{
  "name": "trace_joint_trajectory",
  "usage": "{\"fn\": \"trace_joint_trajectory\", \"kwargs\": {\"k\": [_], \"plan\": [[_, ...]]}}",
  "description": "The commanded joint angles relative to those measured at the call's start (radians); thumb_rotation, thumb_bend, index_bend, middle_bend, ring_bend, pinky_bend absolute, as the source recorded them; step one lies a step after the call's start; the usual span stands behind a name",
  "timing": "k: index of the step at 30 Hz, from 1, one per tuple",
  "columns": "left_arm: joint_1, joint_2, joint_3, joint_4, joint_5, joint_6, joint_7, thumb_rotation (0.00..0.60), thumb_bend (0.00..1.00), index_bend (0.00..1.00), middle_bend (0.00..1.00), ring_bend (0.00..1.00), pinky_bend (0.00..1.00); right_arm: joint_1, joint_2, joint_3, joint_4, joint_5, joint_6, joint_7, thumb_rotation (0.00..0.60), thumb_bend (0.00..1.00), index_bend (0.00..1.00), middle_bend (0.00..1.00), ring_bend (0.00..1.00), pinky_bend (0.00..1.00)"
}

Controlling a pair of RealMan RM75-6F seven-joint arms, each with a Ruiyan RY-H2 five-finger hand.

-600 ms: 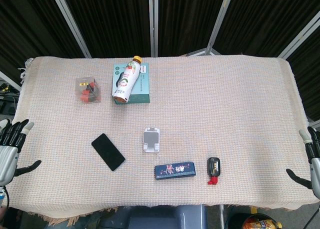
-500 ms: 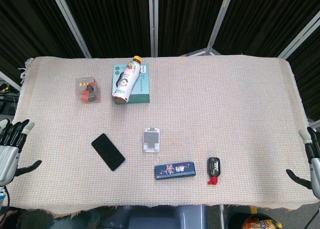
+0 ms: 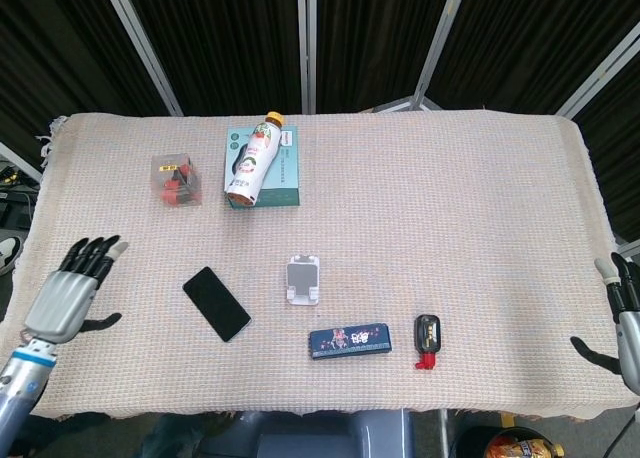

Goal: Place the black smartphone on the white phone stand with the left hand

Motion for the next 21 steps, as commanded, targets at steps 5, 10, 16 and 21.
{"fn": "trace_joint_trajectory", "kwargs": {"k": [5, 10, 16, 21], "plan": [[-0.202, -0.14, -0.02, 0.15, 0.038, -0.222, 0.061, 0.6, 0.0, 0.12, 0.0, 0.03, 0.02, 0.014, -0.01, 0.013, 0.012, 0.042, -0.026, -0.018, 0.6, 0.0, 0.0, 0.0, 0.0, 0.0], [-0.27, -0.176, 0.025, 0.235, 0.129, -0.284, 0.011, 0.6, 0.0, 0.21, 0.05, 0.11, 0.13, 0.023, -0.018, 0.021, 0.022, 0.079, -0.045, -0.031, 0.6, 0.0, 0.0, 0.0, 0.0, 0.0], [-0.323, -0.2, 0.091, 0.307, 0.245, -0.29, -0.036, 0.6, 0.0, 0.25, 0.07, 0.14, 0.17, 0.031, -0.026, 0.029, 0.032, 0.117, -0.063, -0.047, 0.6, 0.0, 0.0, 0.0, 0.0, 0.0], [-0.344, -0.242, 0.124, 0.367, 0.296, -0.274, -0.066, 0.6, 0.0, 0.27, 0.11, 0.18, 0.19, 0.036, -0.03, 0.03, 0.035, 0.128, -0.071, -0.055, 0.6, 0.0, 0.0, 0.0, 0.0, 0.0]]}}
